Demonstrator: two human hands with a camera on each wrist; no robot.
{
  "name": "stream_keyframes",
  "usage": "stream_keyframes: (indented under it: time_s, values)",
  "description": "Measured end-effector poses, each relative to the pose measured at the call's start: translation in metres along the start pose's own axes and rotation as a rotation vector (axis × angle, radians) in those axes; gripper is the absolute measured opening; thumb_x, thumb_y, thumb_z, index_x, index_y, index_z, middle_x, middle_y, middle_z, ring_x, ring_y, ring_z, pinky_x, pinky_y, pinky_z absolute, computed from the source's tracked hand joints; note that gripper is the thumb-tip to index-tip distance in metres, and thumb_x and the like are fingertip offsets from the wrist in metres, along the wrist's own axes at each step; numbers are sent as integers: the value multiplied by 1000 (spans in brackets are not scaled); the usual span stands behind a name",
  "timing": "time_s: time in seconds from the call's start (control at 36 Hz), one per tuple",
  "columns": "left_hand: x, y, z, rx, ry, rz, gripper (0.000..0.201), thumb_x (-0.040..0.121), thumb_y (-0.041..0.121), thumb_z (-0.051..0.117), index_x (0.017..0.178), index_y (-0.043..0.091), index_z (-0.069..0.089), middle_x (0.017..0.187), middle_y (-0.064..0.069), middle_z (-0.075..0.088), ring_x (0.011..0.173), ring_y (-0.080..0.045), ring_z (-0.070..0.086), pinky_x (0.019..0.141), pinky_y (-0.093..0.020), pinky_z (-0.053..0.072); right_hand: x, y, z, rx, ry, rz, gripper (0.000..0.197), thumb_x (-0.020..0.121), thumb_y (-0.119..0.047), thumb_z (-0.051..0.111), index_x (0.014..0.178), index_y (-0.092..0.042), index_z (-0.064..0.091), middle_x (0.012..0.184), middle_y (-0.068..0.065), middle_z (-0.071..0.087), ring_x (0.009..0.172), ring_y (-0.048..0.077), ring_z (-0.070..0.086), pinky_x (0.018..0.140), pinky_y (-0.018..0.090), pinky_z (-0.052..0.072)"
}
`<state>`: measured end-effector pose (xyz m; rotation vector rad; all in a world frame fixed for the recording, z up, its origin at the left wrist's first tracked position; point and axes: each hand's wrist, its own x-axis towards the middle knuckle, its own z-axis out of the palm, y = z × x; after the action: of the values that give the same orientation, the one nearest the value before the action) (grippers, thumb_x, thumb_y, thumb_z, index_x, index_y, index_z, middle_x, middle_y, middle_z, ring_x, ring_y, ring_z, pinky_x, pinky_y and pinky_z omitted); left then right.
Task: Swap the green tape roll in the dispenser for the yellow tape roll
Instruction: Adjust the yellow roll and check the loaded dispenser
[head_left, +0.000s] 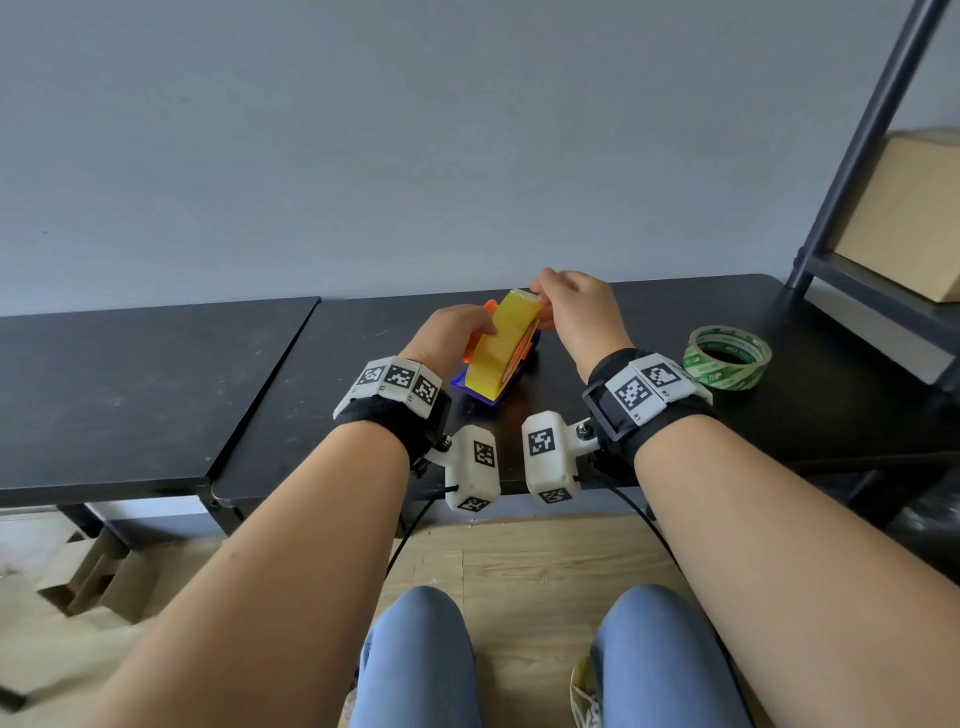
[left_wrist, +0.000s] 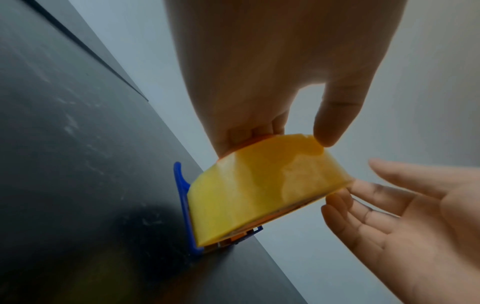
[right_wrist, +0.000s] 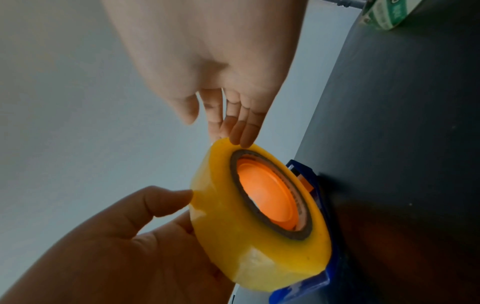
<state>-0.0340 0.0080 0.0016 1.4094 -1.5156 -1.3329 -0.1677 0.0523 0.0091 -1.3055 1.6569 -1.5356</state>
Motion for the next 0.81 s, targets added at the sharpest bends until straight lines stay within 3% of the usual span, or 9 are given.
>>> stream_keyframes:
  time_s: [0.06, 0.11, 0.17, 0.28, 0.42, 0.5, 0.61, 0.69, 0.81]
  values:
    - [1, -1, 0, -1, -12, -3, 17, 81, 7, 55, 69, 18, 56, 90, -8, 56, 86, -23, 50, 83, -32, 40, 1, -2, -1, 12, -3, 21, 56, 79, -44, 49, 85, 11, 57, 76, 11, 48, 69, 26, 51, 76, 50, 53]
    - [2, 0, 0, 13, -12, -13, 16, 80, 7, 54, 69, 19, 55, 87, -5, 57, 89, -23, 50, 85, -33, 40, 0, -1, 0, 12, -12, 7, 45, 77, -48, 53, 73, -3, 54, 75, 10, 46, 69, 20, 47, 69, 38, 45]
    - [6, 1, 1, 60, -33, -30, 24, 87, 5, 50, 70, 21, 52, 80, -2, 55, 80, -21, 52, 82, -33, 42, -1, 0, 1, 20, -33, -3, 32, 76, -46, 57, 76, -14, 57, 74, 11, 51, 69, 22, 52, 73, 39, 50]
    - [4, 5, 2, 102, -31, 7, 27, 89, 1, 49, 71, 22, 53, 77, -1, 53, 64, -13, 48, 63, -25, 43, 1, 6, -1, -9, -42, -30, 16, 87, -25, 66, 95, -12, 71, 92, 0, 68, 95, 20, 66, 95, 40, 54]
    - [-4, 6, 3, 101, -36, 33, 13, 88, 4, 55, 84, 16, 58, 73, 0, 50, 62, -13, 45, 56, -23, 38, 1, 10, -1, -52, 17, -79, 9, 86, -18, 68, 87, -9, 70, 82, -1, 67, 88, 24, 67, 89, 44, 57]
    - [-12, -3, 2, 43, -114, 101, 5, 82, 13, 66, 87, 15, 65, 82, -5, 63, 74, -20, 58, 73, -31, 49, 1, 10, 0, -42, 30, -70, 6, 86, -15, 67, 83, -10, 68, 75, -3, 64, 80, 19, 63, 87, 43, 57]
    - [-15, -7, 2, 32, -188, 102, 44, 71, 26, 75, 112, 10, 69, 115, -15, 71, 107, -32, 67, 101, -45, 51, 2, 11, 0, -28, 44, -80, 5, 86, -12, 66, 82, -10, 67, 74, -4, 63, 79, 18, 61, 86, 41, 56]
    - [-15, -4, 1, 48, -206, 116, 37, 80, 20, 74, 114, 8, 68, 118, -18, 70, 110, -33, 67, 103, -47, 49, 3, 12, -2, -42, 65, -94, 5, 86, -11, 66, 83, -9, 68, 77, 0, 65, 80, 22, 64, 85, 41, 57]
    - [-16, -4, -4, 57, -208, 128, 49, 69, 26, 77, 114, 8, 69, 115, -17, 72, 110, -33, 68, 102, -48, 50, 2, 12, 0, -31, 87, -104, 5, 85, -11, 67, 82, -7, 68, 82, 8, 69, 84, 30, 68, 83, 45, 58]
